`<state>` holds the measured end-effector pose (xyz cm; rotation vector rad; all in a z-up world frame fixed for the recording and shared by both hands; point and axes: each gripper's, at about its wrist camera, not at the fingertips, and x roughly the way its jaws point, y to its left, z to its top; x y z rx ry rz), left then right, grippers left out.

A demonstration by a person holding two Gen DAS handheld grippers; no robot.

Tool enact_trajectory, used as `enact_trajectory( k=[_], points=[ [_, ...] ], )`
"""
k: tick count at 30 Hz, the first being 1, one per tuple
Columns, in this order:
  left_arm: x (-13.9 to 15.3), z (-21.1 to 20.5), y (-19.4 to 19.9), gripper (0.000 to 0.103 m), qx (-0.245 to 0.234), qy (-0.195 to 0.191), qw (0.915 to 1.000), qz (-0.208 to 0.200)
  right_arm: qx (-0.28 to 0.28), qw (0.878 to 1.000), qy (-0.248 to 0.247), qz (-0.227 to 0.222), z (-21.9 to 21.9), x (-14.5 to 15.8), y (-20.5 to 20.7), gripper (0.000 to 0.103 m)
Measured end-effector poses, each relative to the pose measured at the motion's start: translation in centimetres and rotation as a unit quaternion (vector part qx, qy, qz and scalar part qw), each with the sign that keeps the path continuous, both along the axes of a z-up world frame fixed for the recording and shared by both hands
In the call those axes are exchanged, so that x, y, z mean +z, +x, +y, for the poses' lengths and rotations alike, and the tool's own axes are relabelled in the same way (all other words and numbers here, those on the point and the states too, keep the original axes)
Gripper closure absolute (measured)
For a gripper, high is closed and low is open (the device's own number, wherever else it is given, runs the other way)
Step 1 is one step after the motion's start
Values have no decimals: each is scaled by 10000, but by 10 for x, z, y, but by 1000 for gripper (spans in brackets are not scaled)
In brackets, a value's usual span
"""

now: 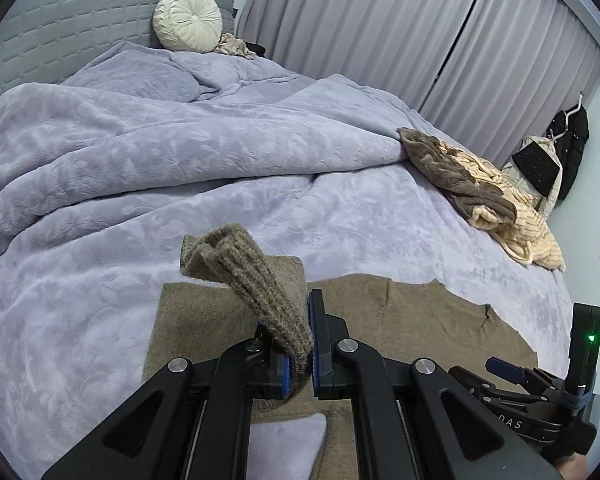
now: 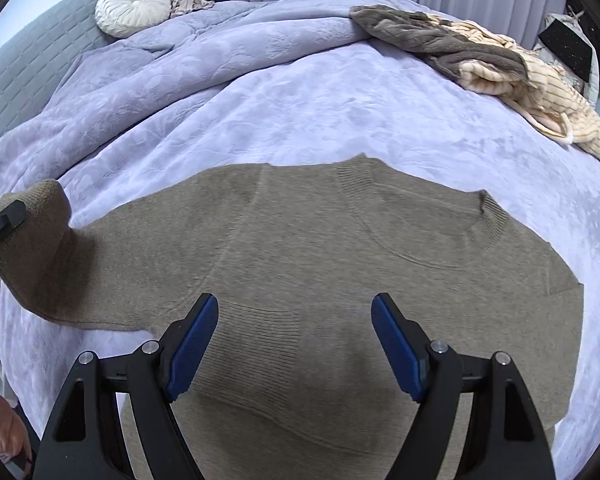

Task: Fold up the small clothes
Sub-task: 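Lift the cuff with the left gripper and carry it across the sweater body, then lower the sleeve onto the sweater body and open the left gripper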

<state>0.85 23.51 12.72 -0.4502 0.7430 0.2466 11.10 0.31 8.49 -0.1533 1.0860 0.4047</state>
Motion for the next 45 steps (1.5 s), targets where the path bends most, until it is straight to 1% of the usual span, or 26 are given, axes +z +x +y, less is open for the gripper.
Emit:
enact_trajectory(
  k=[6, 9, 13, 19, 22, 25, 33, 38, 42, 44, 45],
  points=[
    [1, -41, 21, 95, -280, 118, 9994, 143, -208, 9997, 43, -77, -42, 1, 1, 21],
    [4, -65, 30, 95, -442, 219, 9987, 152, -375, 9992, 119, -43, -68, 0, 3, 21],
    [9, -103, 43, 95, -713, 322, 9968, 139, -639, 9978, 187, -3, -104, -3, 7, 21],
    [5, -170, 61, 95, -1211, 497, 9911, 230, -1009, 9943, 352, 34, -150, -6, 7, 21],
    [1, -211, 67, 95, -1543, 731, 9848, 307, -1205, 9917, 447, 56, -174, -8, 8, 21],
    [-3, -248, 69, 95, -1845, 887, 9783, 332, -1351, 9896, 496, 83, -192, -10, 7, 21],
    [-18, -326, 65, 95, -2562, 1081, 9595, 446, -1642, 9851, 508, 88, -233, -16, 2, 22],
    [-25, -357, 62, 95, -2845, 1170, 9502, 505, -1856, 9809, 562, 125, -257, -20, 0, 22],
    [-33, -372, 64, 95, -3053, 1126, 9438, 579, -1987, 9776, 668, 204, -276, -26, 0, 22],
    [-40, -372, 67, 95, -3019, 1120, 9442, 690, -2022, 9768, 679, 206, -281, -28, 0, 22],
    [-44, -371, 70, 95, -3002, 1031, 9451, 776, -2036, 9765, 682, 198, -284, -28, 0, 22]
  ],
)
